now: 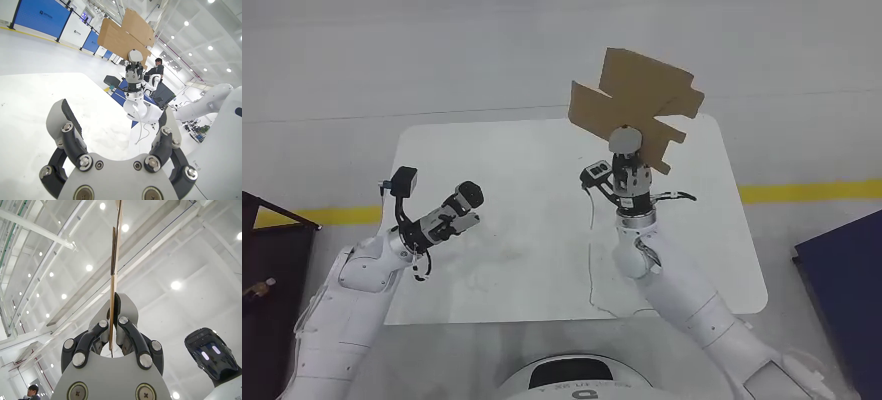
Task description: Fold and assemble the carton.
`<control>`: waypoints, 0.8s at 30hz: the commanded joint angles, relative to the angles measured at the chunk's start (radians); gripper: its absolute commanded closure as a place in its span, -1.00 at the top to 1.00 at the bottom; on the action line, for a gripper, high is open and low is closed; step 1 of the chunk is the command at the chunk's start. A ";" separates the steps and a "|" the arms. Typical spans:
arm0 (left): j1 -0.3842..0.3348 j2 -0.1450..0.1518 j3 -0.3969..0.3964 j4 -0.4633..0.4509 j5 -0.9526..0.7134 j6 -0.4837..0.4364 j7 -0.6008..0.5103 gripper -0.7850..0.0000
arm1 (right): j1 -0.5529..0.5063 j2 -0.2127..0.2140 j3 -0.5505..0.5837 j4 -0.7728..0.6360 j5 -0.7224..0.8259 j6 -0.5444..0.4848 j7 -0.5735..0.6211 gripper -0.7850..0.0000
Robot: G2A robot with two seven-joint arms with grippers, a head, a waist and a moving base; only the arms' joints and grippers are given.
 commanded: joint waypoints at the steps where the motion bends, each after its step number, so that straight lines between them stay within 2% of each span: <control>1: 0.000 0.000 0.000 0.000 0.000 0.000 0.000 1.00 | 0.000 -0.006 0.002 0.004 -0.004 0.006 -0.001 -1.00; 12: 0.000 0.000 0.000 0.000 0.000 0.000 0.000 1.00 | -0.006 -0.030 0.033 0.023 -0.087 0.007 0.003 -1.00; 19: 0.000 0.000 0.000 0.000 0.000 0.000 0.000 1.00 | -0.001 -0.036 0.052 0.057 -0.381 -0.227 -0.010 -1.00; 22: 0.000 0.000 0.000 0.000 0.000 0.000 0.000 1.00 | 0.008 -0.035 0.066 0.077 -0.561 -0.349 0.001 -1.00; 24: 0.000 0.000 0.000 0.000 0.000 0.000 0.000 1.00 | 0.017 -0.029 0.082 0.099 -0.744 -0.473 -0.011 -1.00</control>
